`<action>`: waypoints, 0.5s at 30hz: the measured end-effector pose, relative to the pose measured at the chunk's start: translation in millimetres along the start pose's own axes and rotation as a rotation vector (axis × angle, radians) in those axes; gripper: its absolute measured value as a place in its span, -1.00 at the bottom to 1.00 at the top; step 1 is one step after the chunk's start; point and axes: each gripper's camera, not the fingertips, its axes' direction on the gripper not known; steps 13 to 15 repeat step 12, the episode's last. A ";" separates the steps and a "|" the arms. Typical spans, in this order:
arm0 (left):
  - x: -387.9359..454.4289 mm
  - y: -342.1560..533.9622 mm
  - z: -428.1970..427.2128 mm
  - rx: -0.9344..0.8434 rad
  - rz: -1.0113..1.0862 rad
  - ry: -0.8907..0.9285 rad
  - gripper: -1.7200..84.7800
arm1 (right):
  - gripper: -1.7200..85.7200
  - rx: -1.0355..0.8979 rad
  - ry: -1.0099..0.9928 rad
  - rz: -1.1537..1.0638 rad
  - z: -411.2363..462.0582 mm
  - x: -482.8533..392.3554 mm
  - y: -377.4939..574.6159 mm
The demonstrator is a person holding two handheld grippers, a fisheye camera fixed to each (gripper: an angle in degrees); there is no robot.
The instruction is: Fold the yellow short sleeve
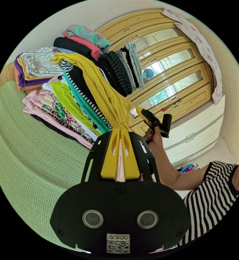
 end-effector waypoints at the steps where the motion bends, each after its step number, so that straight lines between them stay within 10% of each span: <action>1: -3.0 15.3 -6.9 -0.025 0.018 -0.104 -0.96 | -0.96 0.002 0.001 -0.038 1.2 -16.1 -0.2; 9: -50.8 122.4 7.1 -0.347 -0.067 -0.613 -0.96 | -0.96 0.053 0.024 -0.424 92.3 -204.2 0.5; 15: -61.7 152.9 13.1 -0.321 -0.084 -0.630 -0.96 | -0.95 -0.005 0.044 -0.417 157.8 -223.2 -13.9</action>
